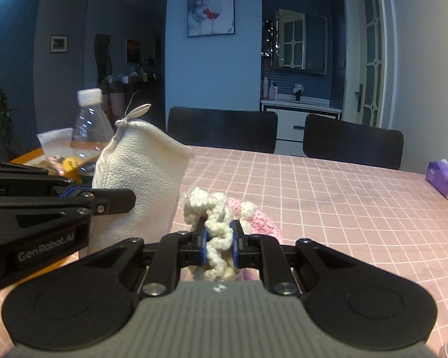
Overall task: Organize soft objects
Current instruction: 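Lift the cloth pad and crocheted item up with both grippers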
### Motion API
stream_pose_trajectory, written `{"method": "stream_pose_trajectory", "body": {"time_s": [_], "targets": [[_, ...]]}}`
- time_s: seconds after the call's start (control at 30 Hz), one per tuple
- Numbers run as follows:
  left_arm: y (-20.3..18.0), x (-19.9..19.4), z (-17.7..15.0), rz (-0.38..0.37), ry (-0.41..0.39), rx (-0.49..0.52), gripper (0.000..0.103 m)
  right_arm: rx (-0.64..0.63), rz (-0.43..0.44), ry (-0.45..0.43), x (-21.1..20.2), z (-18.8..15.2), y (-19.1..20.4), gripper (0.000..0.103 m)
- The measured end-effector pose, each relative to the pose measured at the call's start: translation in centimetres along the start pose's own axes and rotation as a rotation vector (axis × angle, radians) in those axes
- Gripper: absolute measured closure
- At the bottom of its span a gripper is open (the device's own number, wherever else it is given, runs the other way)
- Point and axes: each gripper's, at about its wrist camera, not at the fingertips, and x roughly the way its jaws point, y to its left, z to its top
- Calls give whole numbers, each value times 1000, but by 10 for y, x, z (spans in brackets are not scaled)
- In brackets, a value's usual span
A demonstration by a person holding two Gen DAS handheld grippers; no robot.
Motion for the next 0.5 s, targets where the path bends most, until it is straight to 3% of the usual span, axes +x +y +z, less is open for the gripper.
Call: {"method": "stream_pose_trajectory", "body": {"time_s": [0.23, 0.5], "targets": [[10, -45, 1, -6, -70, -37, 99, -10, 53, -37, -27, 3, 16, 90], [32, -96, 7, 54, -171, -50, 99, -44, 141, -86, -52, 13, 52, 90]]}}
